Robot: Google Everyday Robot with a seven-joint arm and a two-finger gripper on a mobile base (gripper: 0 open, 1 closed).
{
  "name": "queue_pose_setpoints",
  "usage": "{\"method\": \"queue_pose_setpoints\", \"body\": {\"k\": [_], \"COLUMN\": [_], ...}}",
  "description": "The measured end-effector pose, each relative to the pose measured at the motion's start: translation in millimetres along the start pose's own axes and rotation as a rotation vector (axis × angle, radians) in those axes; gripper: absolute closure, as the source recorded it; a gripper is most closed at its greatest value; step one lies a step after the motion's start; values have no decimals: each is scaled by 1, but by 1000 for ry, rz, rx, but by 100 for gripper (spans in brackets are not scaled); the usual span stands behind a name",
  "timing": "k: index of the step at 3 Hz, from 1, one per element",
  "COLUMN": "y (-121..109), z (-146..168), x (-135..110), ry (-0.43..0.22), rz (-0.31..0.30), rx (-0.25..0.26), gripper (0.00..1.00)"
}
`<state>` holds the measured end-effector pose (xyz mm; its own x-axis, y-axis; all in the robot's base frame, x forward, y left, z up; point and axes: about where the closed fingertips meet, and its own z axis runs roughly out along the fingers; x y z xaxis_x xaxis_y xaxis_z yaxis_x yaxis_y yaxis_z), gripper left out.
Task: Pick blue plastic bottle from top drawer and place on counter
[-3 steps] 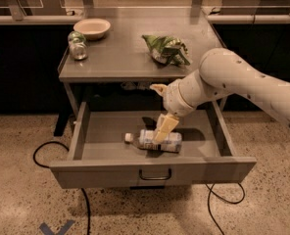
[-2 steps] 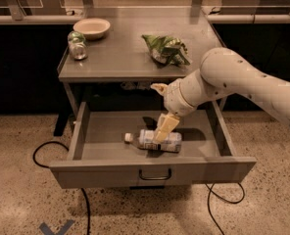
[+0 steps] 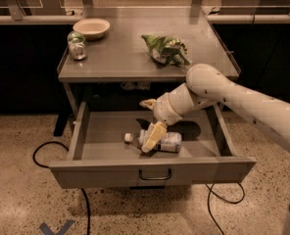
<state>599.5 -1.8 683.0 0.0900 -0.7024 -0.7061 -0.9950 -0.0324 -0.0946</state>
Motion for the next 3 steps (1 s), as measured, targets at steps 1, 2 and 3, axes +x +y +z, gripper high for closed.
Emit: {"method": "queue_pose_setpoints", "body": {"k": [1, 2, 3], "y": [7, 7, 7], "z": [35, 35, 35], "x": [30, 30, 30], "ry": [-38, -38, -38], "rz": [65, 65, 65], "rx": [-60, -60, -60], "gripper": [0, 0, 19]}}
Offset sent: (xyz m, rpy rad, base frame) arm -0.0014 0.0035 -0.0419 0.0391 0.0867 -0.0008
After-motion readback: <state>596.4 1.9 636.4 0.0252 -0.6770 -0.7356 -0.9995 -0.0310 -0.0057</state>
